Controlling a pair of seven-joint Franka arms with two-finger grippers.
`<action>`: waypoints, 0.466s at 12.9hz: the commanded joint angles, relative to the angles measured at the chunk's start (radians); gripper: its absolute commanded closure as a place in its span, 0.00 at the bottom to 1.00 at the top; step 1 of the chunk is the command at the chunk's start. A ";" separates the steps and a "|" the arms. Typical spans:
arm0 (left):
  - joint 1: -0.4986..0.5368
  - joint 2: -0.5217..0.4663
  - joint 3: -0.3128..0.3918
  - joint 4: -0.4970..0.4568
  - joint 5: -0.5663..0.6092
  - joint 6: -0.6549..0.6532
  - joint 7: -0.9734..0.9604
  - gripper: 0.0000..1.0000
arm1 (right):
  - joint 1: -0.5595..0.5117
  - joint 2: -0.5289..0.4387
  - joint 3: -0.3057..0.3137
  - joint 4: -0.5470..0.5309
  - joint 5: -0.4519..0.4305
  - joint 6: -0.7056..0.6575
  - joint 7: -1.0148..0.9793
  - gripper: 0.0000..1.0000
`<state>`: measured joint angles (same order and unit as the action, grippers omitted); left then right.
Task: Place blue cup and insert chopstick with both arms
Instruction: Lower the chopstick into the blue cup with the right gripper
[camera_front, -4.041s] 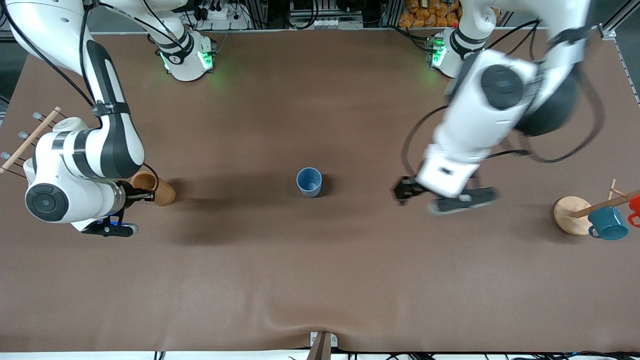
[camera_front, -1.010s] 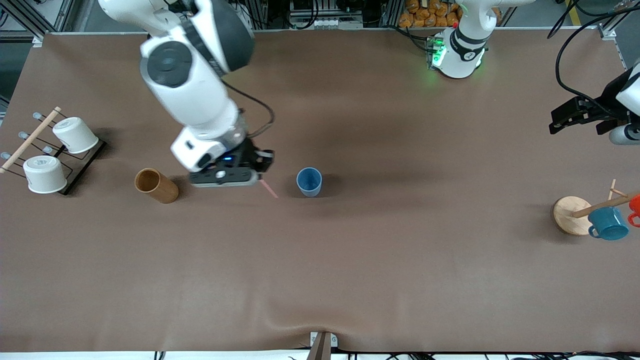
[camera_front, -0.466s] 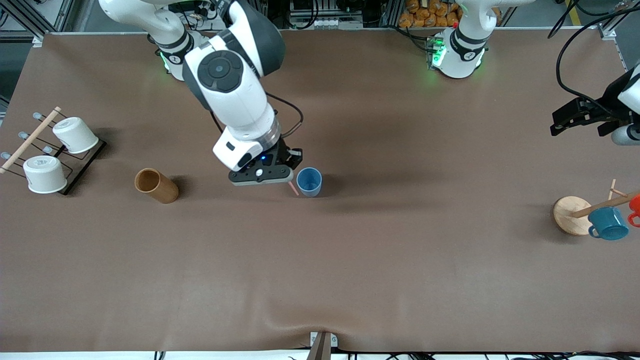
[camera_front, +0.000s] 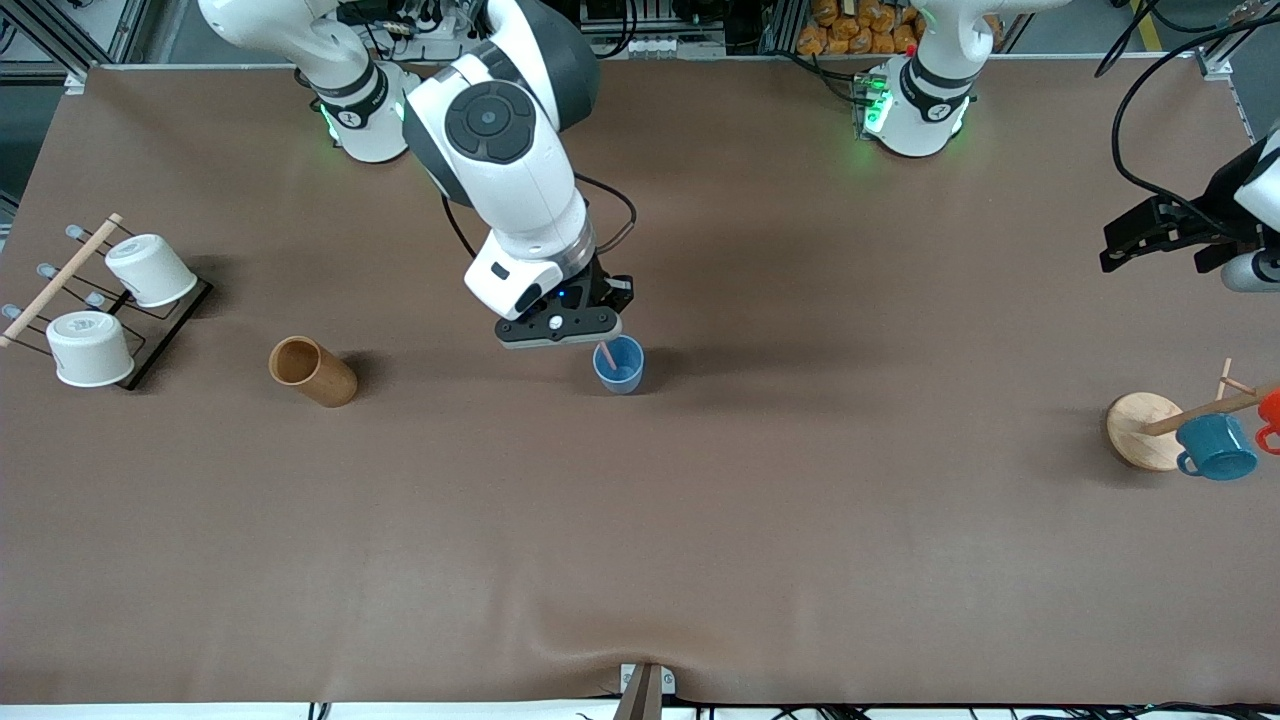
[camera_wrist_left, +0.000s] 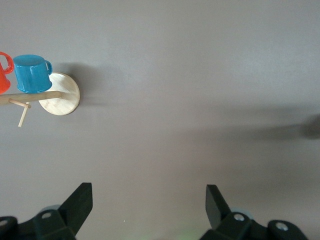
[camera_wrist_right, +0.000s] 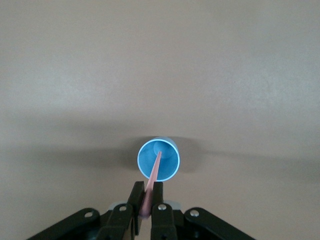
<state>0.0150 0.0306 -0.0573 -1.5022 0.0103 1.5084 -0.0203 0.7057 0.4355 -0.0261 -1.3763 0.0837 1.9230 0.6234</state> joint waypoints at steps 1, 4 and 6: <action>0.008 -0.011 -0.007 -0.007 0.005 0.013 0.000 0.00 | 0.026 0.031 -0.011 0.029 0.007 -0.013 0.035 1.00; 0.008 -0.012 -0.007 -0.010 0.004 0.012 0.002 0.00 | 0.031 0.055 -0.012 0.031 0.004 -0.009 0.058 1.00; 0.008 -0.015 -0.007 -0.012 0.003 0.010 0.009 0.00 | 0.038 0.071 -0.012 0.029 0.001 -0.002 0.064 1.00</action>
<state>0.0150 0.0306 -0.0576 -1.5023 0.0103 1.5096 -0.0202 0.7261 0.4791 -0.0264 -1.3759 0.0836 1.9240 0.6595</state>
